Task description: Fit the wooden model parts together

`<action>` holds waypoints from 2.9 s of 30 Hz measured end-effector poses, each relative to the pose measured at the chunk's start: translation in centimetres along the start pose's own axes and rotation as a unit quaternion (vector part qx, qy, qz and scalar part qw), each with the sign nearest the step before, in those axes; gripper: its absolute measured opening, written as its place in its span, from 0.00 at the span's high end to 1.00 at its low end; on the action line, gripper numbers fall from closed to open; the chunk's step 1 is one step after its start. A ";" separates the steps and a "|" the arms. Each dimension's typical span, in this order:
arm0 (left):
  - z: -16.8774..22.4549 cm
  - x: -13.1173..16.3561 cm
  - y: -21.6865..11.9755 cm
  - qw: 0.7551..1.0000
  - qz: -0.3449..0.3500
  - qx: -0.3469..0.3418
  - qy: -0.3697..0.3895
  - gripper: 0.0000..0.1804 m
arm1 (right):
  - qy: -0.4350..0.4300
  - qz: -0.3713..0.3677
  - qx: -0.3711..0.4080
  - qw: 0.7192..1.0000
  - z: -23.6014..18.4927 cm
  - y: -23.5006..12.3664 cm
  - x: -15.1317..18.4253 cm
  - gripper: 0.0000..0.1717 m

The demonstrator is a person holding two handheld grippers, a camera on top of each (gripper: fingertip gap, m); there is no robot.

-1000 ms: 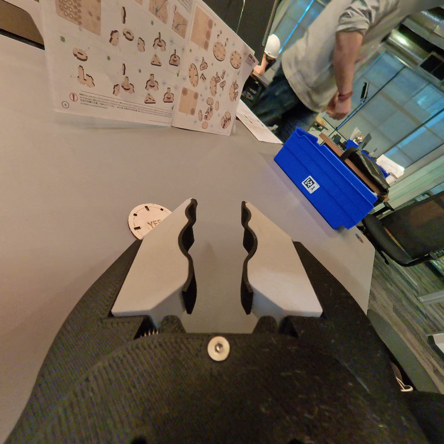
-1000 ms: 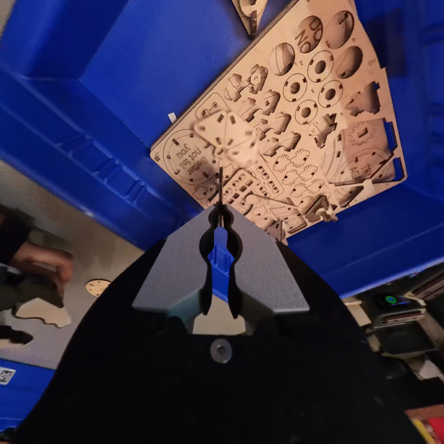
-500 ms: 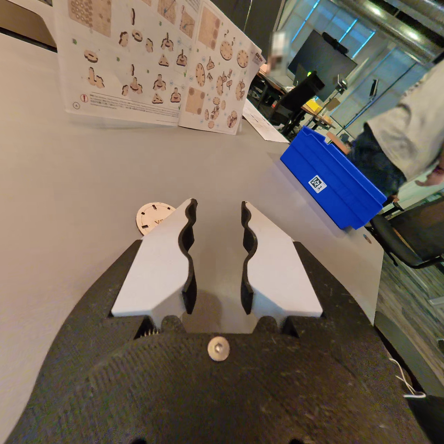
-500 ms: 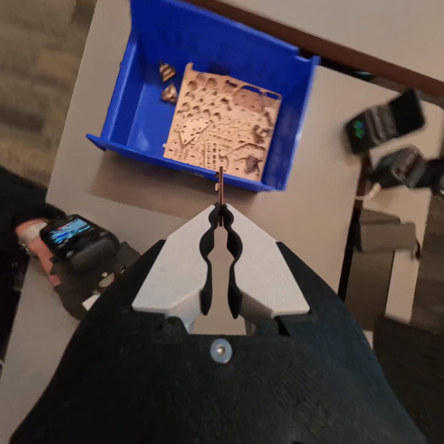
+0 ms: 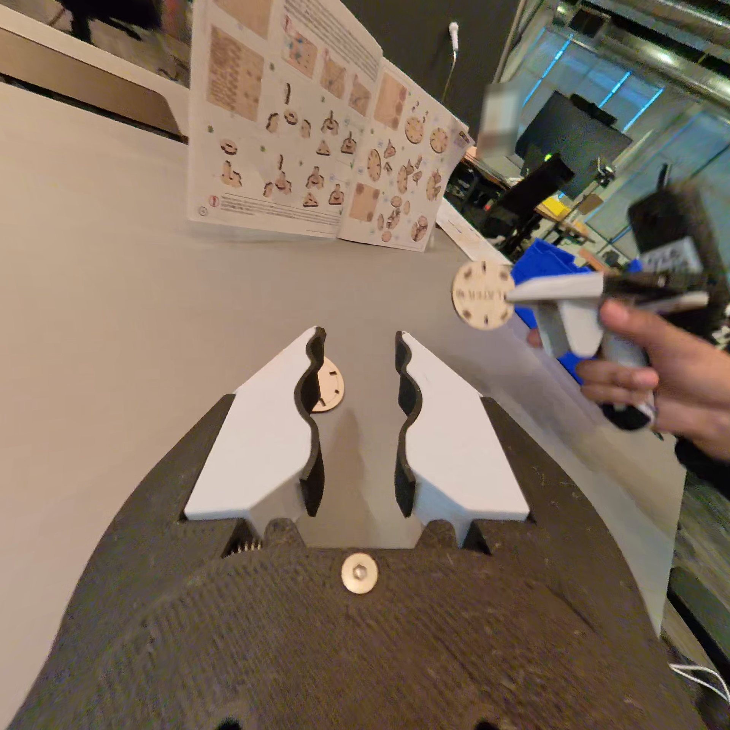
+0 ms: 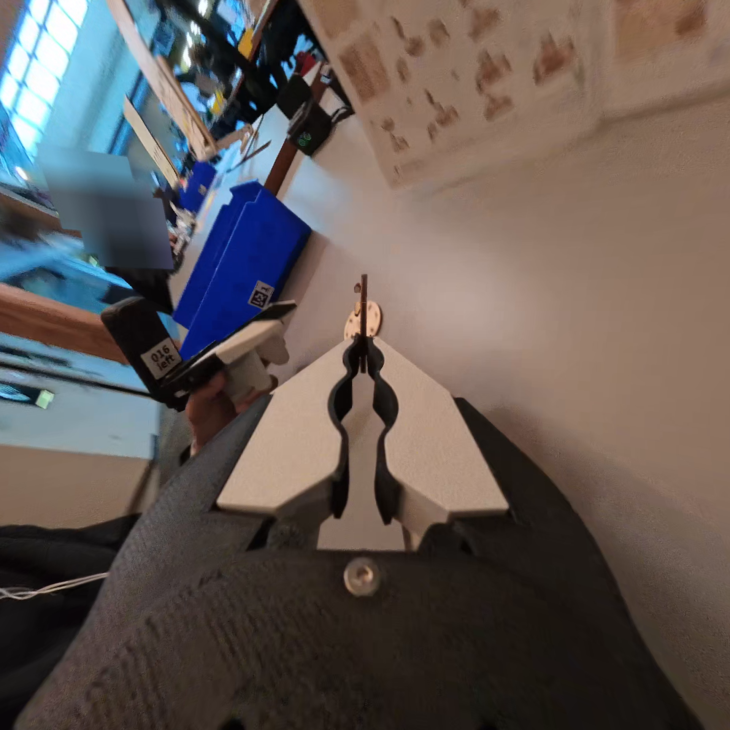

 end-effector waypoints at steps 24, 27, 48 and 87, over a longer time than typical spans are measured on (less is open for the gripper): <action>-0.5 0.1 -0.2 1.000 0.008 -0.018 0.000 0.81 | -0.041 -0.091 0.218 0.971 4.2 -4.8 2.5 0.77; -0.5 0.1 -0.2 1.000 0.008 -0.018 0.001 0.81 | -0.133 -0.092 0.231 0.959 1.4 -3.5 0.1 0.76; -0.7 -0.8 -0.7 0.999 0.037 -0.016 -0.022 0.83 | -0.514 -0.325 -0.075 0.790 -21.3 31.3 -5.8 0.86; -2.6 -2.3 -2.5 0.986 0.124 -0.032 -0.104 0.84 | -0.635 -0.383 -0.066 0.668 -22.6 38.8 -6.8 0.99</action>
Point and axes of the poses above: each gripper's, where its closed fingertips meet, y out along the fingers, x out of its underside, z = x × y across the jaws, the point moved 8 cm from there along -y, back along the fingers, and after that the axes turned 7 degrees about -x, right-handed, at the moved point
